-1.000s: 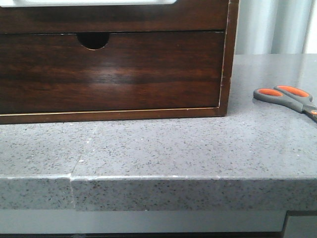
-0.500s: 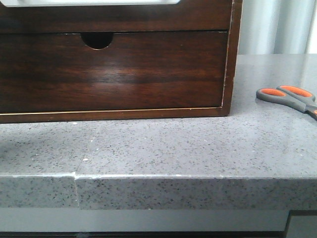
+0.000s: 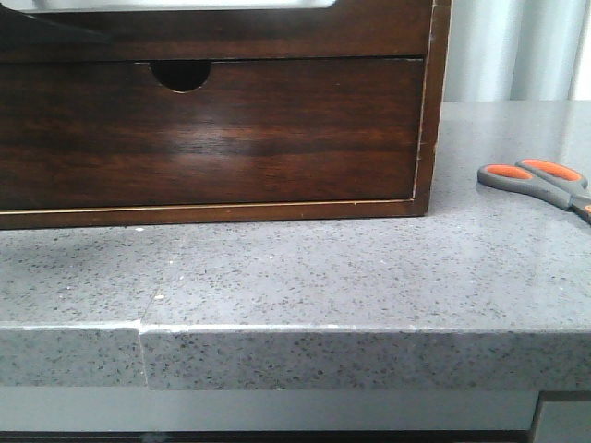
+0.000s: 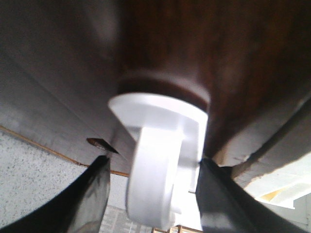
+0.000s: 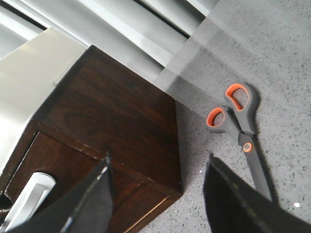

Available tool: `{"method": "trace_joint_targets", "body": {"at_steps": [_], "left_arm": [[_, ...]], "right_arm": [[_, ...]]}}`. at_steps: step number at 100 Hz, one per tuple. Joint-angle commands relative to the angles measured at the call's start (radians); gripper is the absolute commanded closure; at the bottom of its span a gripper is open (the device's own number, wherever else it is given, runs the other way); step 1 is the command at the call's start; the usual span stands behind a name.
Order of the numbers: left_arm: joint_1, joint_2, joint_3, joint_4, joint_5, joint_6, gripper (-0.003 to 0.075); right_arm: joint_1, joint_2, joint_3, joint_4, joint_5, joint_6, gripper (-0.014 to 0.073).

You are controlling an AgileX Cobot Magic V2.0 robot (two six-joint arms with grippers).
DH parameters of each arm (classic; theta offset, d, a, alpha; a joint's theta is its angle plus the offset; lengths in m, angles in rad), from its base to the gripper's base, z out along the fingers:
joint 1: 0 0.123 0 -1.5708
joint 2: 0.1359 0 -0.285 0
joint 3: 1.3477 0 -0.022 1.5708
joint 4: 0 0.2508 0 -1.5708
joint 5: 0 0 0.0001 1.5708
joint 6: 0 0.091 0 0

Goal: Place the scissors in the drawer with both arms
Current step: 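Hook the left gripper on the white drawer handle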

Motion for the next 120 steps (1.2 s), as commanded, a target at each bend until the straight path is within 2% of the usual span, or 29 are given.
{"method": "trace_joint_targets", "body": {"at_steps": [1,7,14,24,48,76,120], "left_arm": [[-0.011,0.001,-0.034,-0.063,0.020,0.004,0.0396],[-0.011,0.001,-0.034,-0.061,0.021,0.006,0.0452],[-0.011,0.001,-0.034,-0.061,0.021,0.012,0.0555],[-0.011,0.001,-0.034,-0.053,0.021,0.012,0.0743],[-0.019,-0.001,-0.026,-0.033,0.024,0.012,0.0740],[-0.099,-0.025,0.000,-0.011,0.012,0.013,0.0740],[-0.159,-0.193,0.050,-0.013,-0.025,-0.019,0.0740]], "right_arm": [[0.002,0.015,-0.036,0.006,-0.035,-0.006,0.0229],[0.002,0.015,-0.036,0.004,-0.035,-0.006,0.0230],[0.002,0.015,-0.036,0.002,-0.035,-0.006,0.0230],[0.002,0.015,-0.036,0.002,-0.035,-0.006,0.0230],[0.002,0.015,-0.036,0.000,-0.035,-0.006,0.0230],[0.002,0.015,-0.036,-0.009,-0.035,-0.006,0.0230],[0.002,0.015,-0.036,-0.009,-0.033,-0.006,0.0230]]}}
